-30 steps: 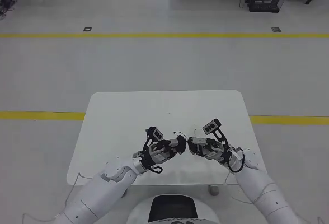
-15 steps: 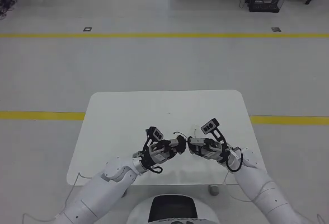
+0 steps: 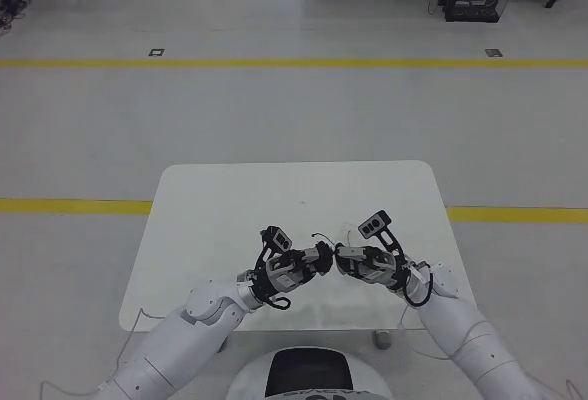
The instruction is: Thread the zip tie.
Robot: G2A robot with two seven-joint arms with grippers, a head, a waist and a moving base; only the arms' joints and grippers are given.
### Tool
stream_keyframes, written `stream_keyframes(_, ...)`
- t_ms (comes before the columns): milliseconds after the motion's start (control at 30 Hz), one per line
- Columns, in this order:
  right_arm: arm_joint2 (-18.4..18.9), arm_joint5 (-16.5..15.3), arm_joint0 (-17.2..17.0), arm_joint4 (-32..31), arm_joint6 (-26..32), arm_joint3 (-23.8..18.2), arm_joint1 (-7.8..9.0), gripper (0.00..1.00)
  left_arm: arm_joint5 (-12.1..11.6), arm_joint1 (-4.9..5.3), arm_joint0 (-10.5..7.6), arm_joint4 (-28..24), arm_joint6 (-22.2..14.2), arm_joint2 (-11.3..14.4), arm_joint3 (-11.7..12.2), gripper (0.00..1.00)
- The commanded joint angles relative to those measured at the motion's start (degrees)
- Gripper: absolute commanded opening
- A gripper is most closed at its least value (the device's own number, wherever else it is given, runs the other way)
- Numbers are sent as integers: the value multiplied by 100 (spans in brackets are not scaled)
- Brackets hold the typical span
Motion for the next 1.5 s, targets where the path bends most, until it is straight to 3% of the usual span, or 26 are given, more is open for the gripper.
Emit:
stream_keyframes(0,-16,-15,10,5,0,11,2,4,0,0,0,0,0,0,0,0)
stream_keyframes(33,-21,-22,15,4,0,18,2,0,0,0,0,0,0,0,0,0)
stream_keyframes(1467,41,-65,56,-11,0,328,-7,0,0,0,0,0,0,0,0,0)
